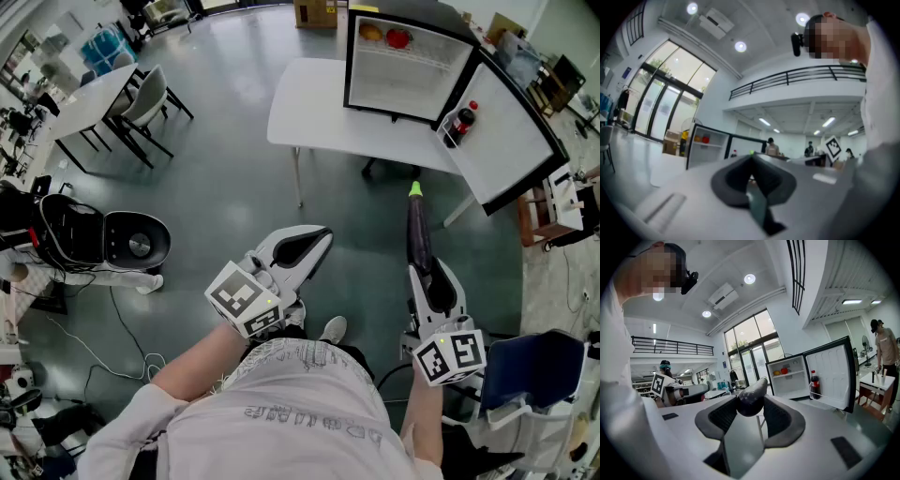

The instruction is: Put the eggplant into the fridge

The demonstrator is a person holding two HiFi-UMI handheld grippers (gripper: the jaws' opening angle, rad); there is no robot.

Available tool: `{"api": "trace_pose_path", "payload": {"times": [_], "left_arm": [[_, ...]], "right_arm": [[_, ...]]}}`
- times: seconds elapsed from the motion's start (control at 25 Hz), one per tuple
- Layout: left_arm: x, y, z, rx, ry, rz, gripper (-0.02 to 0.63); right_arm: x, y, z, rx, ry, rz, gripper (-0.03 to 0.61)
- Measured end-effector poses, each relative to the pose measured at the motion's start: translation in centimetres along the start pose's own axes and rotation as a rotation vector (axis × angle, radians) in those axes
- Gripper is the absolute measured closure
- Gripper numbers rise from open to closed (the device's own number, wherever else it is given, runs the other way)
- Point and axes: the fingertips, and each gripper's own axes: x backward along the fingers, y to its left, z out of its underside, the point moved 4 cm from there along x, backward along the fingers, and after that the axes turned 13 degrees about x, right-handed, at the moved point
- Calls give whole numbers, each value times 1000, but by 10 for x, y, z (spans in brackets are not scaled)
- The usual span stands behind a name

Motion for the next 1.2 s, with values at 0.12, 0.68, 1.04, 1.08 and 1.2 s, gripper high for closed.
{"api": "trace_pose_path", "payload": {"times": [0.12,0.68,1.04,1.08,1.2], "left_arm": [[-1,0,-1,7,3,-7,607],[-12,-7,20,19,22,-29,607],[-25,-14,25,6,22,-43,607],[-26,-14,25,6,21,-44,607],[-34,-12,25,5,16,-46,607]], "right_arm": [[-1,-1,-1,-5,-5,2,405],[9,-20,9,-48,-23,4,405],[14,-40,19,-54,-13,0,405],[14,-41,19,-54,-15,-2,405],[12,-49,19,-48,-12,-5,405]]}}
